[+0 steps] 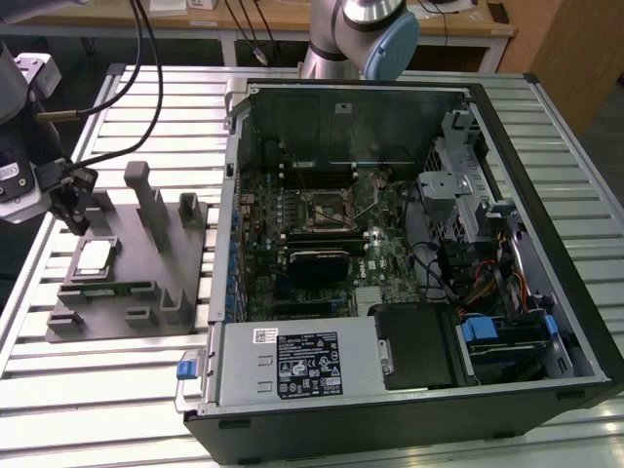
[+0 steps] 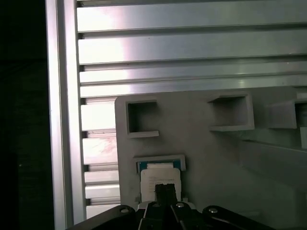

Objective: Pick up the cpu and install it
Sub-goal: 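Pick up the cpu and move it towards the insertion slot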

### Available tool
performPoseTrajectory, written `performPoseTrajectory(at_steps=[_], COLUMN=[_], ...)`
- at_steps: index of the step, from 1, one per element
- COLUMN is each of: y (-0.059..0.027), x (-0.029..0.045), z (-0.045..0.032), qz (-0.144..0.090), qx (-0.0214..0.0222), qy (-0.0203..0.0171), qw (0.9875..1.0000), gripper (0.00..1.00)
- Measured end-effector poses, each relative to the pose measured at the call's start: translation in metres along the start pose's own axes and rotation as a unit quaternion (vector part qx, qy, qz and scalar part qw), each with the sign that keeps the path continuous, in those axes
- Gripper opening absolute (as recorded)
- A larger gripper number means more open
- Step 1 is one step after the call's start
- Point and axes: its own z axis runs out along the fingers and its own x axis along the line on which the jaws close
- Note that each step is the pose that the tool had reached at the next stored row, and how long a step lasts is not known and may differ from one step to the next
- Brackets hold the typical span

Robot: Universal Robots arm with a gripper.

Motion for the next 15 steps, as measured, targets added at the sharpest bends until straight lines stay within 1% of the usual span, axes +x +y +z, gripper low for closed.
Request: performPoseTrajectory(at_steps=[5, 15], y=[-0.0035, -0.0048], x=[0.0006, 0.0011], z=[0.0071, 0.0248], qz=[0.000, 0.000], qx=[0.0000, 0.0001], qy=[0.0000, 0.0003], qw=[1.0000, 1.0000], gripper=[0.11, 0.11])
